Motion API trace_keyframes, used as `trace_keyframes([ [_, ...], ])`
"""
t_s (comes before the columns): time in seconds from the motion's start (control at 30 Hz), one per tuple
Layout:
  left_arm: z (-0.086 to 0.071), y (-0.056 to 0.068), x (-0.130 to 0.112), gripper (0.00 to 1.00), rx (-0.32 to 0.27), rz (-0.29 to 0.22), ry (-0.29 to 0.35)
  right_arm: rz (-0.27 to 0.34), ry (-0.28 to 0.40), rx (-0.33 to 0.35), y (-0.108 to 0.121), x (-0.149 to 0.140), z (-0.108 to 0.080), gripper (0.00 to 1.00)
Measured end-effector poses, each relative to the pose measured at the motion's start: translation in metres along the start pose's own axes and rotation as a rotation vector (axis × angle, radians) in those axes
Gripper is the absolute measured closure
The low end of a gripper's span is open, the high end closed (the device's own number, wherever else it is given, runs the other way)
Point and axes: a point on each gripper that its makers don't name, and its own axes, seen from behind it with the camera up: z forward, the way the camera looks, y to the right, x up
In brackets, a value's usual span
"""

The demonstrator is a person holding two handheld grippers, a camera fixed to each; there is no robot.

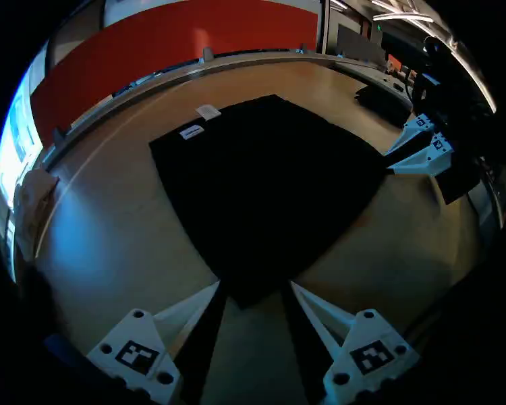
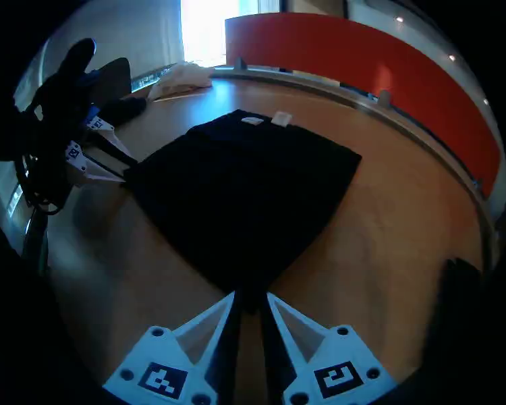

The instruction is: Fold towel

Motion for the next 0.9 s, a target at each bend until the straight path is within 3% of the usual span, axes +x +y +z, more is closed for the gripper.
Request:
trace_keyframes([
  [0.1, 0.0, 0.0, 0.0, 0.48, 0.002, -0.002, -0.001, 0.008, -0.001, -0.002, 0.0, 0.001, -0.001, 0.84],
  [0.23, 0.0, -0.002, 0.001, 0.7, 0.012, -0.013, -0.006, 0.023, 0.0, -0.003, 0.0, 0.002, -0.002, 0.88],
  [0.37, 0.001, -0.006, 0.002, 0.83, 0.03, -0.034, -0.009, 0.033, 0.004, 0.006, -0.003, 0.005, -0.003, 0.89],
  [0.67, 0.0, -0.007, 0.001, 0.85, 0.034, -0.03, -0.011, 0.035, 0.017, 0.0, -0.004, 0.013, -0.007, 0.9],
  [0.9, -0.008, -0.006, 0.008, 0.87, 0.04, -0.048, -0.007, 0.039, 0.041, -0.004, -0.002, 0.024, -0.018, 0.9],
])
